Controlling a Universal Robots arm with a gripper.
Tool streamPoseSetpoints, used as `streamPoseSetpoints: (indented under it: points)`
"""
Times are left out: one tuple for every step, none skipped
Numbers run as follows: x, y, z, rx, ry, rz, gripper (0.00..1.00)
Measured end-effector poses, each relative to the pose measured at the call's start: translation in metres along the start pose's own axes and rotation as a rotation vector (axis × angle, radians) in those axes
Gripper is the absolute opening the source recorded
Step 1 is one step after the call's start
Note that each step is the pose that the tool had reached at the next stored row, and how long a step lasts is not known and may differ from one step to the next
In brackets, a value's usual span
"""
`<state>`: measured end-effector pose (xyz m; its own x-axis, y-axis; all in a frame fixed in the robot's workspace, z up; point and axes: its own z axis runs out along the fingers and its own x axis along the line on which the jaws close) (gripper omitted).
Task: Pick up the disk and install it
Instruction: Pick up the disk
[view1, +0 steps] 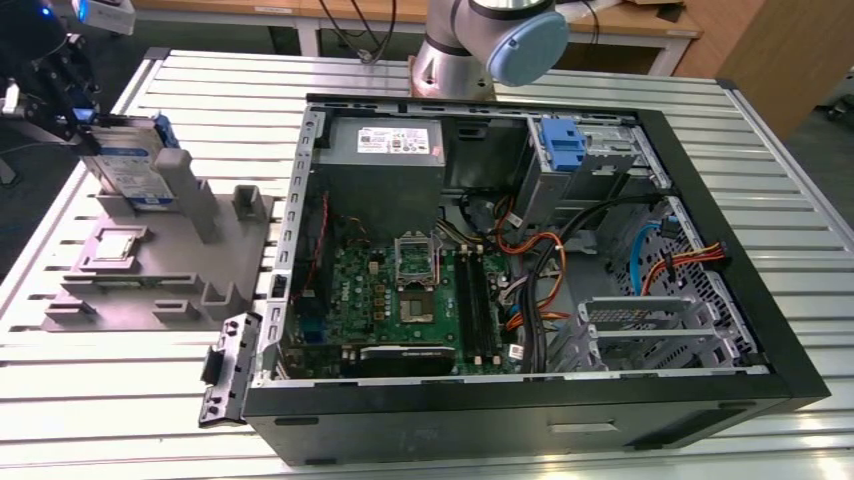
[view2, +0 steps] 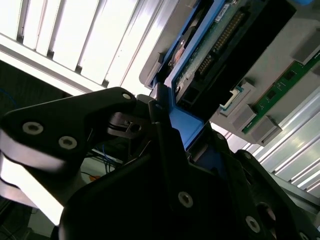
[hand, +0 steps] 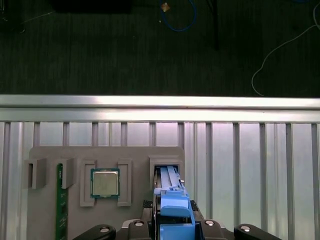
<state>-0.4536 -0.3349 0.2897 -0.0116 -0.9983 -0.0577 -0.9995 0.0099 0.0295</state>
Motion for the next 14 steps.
streamPoseSetpoints:
  points:
    - [0.0,0.0,0.0,-0.0001,0.0003,0.0,0.37]
    - [0.0,0.0,0.0003,0.0,0.0006,0.0,0.37]
    - [0.0,0.0,0.0007,-0.0001,0.001,0.0,0.37]
    - [0.0,0.0,0.0008,-0.0003,0.0011,0.0,0.37]
    - [0.0,0.0,0.0008,-0.0004,0.0012,0.0,0.37]
    - [0.0,0.0,0.0009,-0.0005,0.0012,0.0,0.37]
    - [0.0001,0.0,0.0012,-0.0002,0.0012,0.0,0.38]
    - [0.0001,0.0,0.0013,-0.0002,0.0012,0.0,0.38]
    - [-0.0005,0.0003,-0.008,-0.0001,0.0039,0.0,0.36]
    - [-0.0001,0.0001,0.0004,-0.0002,0.0039,0.0,0.61]
    - [-0.0005,0.0002,-0.0029,-0.0008,0.0043,0.0,0.67]
    - [-0.0008,0.0002,-0.0054,-0.0004,0.004,0.0,0.67]
    - [-0.0011,0.0002,-0.0083,-0.0001,0.0039,0.0,0.67]
    - [-0.0013,0.0003,-0.0109,-0.0003,0.004,0.0,0.67]
